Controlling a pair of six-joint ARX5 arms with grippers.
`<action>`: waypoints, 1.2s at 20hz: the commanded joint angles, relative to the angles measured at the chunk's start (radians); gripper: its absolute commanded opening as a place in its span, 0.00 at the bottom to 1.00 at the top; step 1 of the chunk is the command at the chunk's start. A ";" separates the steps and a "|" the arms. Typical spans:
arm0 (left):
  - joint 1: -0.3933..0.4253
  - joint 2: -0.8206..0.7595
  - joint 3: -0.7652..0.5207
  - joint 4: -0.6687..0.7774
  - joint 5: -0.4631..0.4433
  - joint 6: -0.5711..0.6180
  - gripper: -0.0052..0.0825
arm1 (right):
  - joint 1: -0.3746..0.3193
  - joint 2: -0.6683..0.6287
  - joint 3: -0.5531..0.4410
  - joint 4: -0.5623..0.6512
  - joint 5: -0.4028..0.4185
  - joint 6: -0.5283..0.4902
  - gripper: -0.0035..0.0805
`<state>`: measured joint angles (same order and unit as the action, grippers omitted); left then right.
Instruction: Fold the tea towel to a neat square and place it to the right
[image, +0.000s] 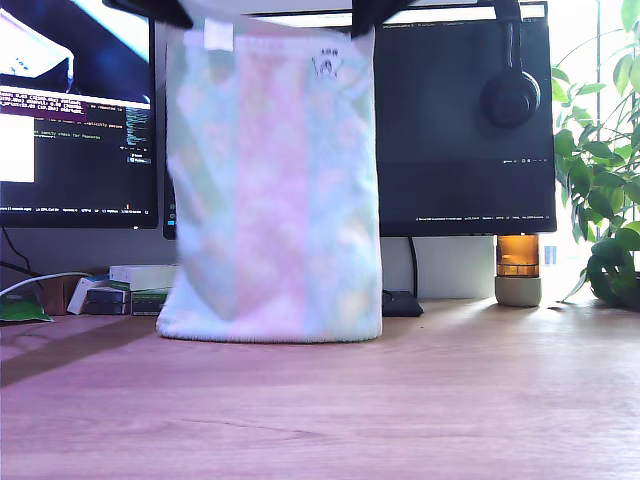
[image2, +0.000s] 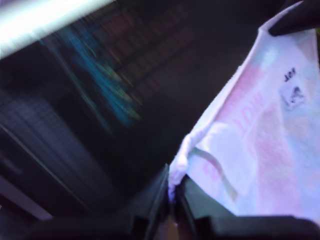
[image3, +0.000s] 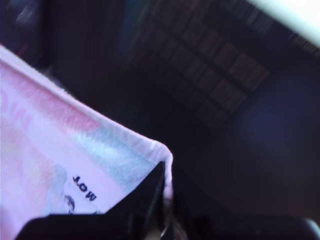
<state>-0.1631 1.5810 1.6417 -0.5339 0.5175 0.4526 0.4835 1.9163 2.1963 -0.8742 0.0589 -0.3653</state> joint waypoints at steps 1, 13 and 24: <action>0.015 -0.023 0.000 -0.081 0.022 0.013 0.03 | -0.026 -0.017 0.013 -0.082 -0.008 0.014 0.03; 0.032 -0.087 -0.139 -0.120 0.051 0.020 0.03 | -0.013 -0.024 -0.041 -0.193 -0.111 0.081 0.03; 0.098 -0.412 -0.587 0.076 0.051 -0.043 0.03 | 0.053 -0.170 -0.395 0.027 -0.132 0.119 0.03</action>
<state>-0.0895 1.1908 1.0851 -0.4641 0.5770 0.4171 0.5571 1.8256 1.8744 -0.8776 -0.0982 -0.2550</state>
